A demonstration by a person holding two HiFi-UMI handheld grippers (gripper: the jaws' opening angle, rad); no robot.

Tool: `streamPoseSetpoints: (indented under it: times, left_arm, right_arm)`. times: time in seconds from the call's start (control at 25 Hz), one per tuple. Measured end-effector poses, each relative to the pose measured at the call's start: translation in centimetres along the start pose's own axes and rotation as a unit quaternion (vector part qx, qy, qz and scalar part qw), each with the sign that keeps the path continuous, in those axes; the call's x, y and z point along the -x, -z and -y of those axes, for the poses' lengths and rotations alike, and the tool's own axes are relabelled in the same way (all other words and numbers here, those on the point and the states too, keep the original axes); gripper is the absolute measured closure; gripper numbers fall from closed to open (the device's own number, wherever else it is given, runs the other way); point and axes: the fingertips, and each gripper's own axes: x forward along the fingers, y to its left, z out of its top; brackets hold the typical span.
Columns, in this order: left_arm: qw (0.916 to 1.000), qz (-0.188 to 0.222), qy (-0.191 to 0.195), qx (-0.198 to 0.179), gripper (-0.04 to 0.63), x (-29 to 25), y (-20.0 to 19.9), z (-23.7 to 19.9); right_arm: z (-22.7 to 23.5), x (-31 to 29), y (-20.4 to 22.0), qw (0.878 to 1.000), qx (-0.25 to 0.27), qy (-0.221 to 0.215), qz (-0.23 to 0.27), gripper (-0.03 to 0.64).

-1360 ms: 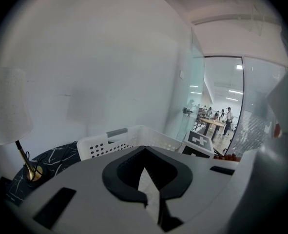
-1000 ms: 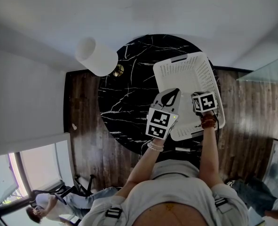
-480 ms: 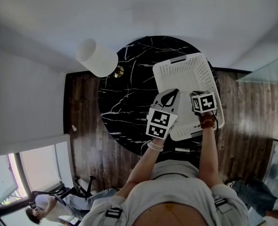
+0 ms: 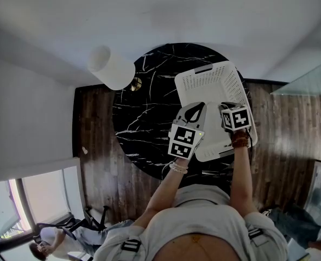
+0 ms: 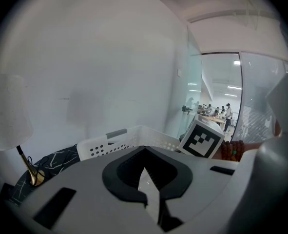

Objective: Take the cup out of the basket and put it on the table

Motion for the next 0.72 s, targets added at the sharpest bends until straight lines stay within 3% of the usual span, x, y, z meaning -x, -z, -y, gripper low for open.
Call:
streamPoseSetpoints:
  times: [0.72]
  left_arm:
    - [0.9999,-0.002,-0.001,-0.017,0.589,-0.1,0.1,0.3]
  right_arm:
    - [-0.6,2.1,-1.2,1.0,-0.007,-0.002,0.026,0.572]
